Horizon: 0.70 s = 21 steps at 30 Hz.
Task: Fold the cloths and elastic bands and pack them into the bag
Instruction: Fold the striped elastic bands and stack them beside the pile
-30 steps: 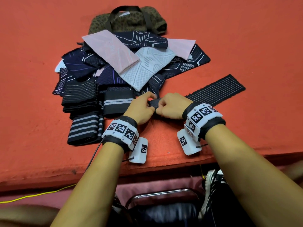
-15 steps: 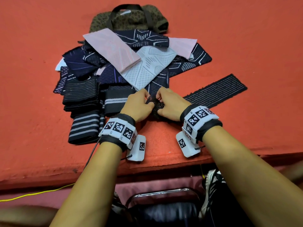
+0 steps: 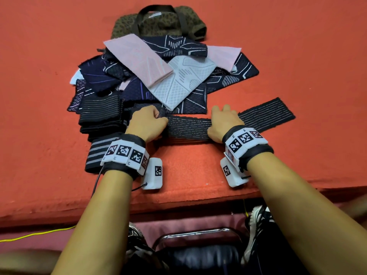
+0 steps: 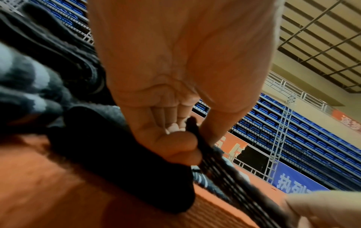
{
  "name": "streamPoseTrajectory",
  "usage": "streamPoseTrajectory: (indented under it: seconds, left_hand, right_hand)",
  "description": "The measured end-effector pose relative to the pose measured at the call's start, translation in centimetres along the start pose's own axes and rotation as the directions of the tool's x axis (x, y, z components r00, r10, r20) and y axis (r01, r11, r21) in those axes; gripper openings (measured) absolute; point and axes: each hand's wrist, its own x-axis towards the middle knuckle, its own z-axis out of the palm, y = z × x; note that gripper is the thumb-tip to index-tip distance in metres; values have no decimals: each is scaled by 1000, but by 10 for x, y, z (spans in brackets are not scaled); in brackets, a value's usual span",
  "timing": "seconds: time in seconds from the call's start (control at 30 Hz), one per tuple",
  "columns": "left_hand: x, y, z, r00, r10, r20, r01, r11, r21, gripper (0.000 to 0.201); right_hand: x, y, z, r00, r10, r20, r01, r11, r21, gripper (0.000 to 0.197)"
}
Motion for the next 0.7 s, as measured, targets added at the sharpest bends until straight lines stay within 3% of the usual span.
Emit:
streamPoseTrajectory:
  seconds: [0.13,0.27,0.47,0.57,0.7]
  left_hand:
    - [-2,4,-3,999,25,-35,-23,999,46,32]
    - [-4,2,-10,995,-2,-96,4,1000,27,33]
    - [-7,7,-7,996,15,-87,-20,998,-66,27]
    - [-8,16,3,997,78,-9,-79,979,-189,28]
    - [-8,23,23,986,134,103,-94,940,-328,28]
  right_hand:
    - [1,-5,1,1000,-15,-14,14,998,-64,54]
    - [0,-7,3,999,-37,-13,37,999,-17,52]
    - [-6,-17,9,979,-205,-21,203,977,-61,49]
    - [-8,-21,6,951,-310,17,308,948,80,45]
    - [-9,-24,-7,944,-329,19,303,889,344,33]
